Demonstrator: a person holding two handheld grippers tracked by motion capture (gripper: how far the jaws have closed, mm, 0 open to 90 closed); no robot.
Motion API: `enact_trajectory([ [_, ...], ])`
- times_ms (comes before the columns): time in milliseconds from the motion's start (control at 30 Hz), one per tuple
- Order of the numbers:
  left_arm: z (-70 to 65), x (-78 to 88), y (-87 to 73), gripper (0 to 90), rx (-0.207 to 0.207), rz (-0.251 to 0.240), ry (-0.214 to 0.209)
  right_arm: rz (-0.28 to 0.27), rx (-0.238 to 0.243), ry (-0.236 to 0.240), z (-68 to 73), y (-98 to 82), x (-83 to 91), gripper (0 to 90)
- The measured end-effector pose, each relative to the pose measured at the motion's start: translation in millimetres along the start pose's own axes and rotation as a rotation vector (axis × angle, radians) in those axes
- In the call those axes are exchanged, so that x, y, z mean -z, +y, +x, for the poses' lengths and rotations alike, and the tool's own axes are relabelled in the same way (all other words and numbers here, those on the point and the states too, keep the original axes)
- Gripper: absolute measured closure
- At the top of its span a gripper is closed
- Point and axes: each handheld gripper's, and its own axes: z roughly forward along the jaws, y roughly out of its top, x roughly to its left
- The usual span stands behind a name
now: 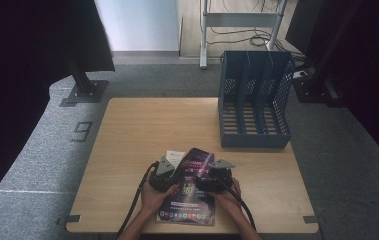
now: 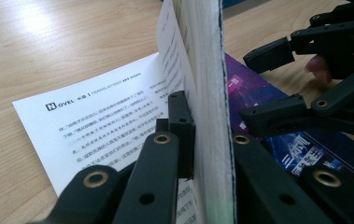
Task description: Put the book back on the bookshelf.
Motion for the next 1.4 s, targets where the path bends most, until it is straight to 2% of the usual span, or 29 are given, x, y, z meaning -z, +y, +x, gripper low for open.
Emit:
enact_trajectory([
  [400,-4.2,7.0,1.6,87.2,-0.015,-0.044,-0.006,-0.006,0.003,-0.008,-3.4,2.0,3.7,14.7],
  [1400,-14.8,29.3,13.6,87.5,-0.057,-0.127,-0.022,-0.072,-0.036,0.061,-11.3,12.2,23.5,14.8],
])
